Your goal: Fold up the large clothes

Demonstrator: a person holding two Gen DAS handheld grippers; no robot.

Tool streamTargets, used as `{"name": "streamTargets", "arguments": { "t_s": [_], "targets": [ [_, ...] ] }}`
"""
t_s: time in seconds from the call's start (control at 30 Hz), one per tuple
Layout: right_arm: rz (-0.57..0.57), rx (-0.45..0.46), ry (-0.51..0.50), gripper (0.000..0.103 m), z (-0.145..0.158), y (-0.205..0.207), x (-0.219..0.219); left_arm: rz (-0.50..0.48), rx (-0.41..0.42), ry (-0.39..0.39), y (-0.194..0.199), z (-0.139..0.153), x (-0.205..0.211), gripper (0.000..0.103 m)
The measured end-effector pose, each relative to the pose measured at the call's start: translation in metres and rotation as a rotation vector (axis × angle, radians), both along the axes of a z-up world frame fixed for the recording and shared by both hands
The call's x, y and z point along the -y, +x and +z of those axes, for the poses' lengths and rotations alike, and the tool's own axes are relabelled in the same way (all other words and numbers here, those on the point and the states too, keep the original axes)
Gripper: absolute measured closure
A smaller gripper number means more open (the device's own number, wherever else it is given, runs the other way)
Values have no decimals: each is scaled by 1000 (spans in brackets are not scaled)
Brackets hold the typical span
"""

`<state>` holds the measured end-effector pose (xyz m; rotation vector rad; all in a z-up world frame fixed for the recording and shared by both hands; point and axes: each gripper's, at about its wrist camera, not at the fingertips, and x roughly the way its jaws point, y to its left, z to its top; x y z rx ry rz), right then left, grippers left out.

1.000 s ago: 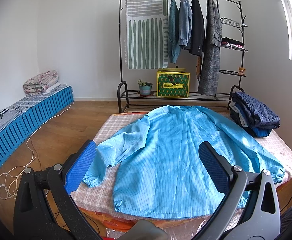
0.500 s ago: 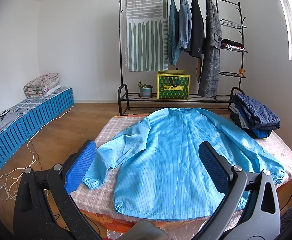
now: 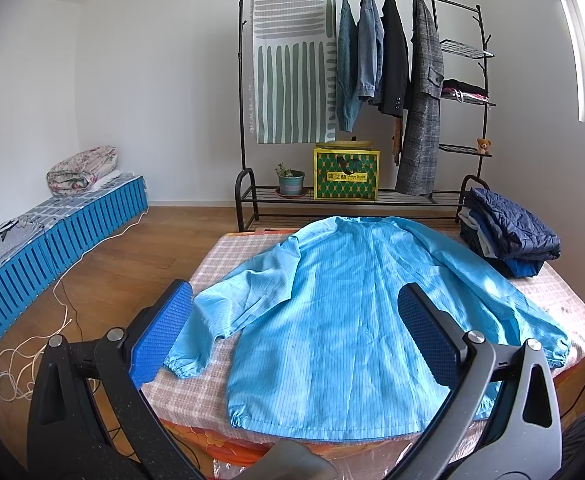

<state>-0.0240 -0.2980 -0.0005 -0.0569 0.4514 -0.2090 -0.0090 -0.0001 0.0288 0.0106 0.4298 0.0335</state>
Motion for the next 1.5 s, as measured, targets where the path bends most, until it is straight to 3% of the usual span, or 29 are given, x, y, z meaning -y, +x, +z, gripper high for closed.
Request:
{"name": "streamTargets", "arguments": {
  "t_s": [1.07,1.5],
  "targets": [
    [44,-6,7,0,-8,13,-18,24,-9,16,10,-5,-14,0],
    [99,-11,35,0,-20,45,-43,135,-67,67,49,-41,-58,0]
  ]
}}
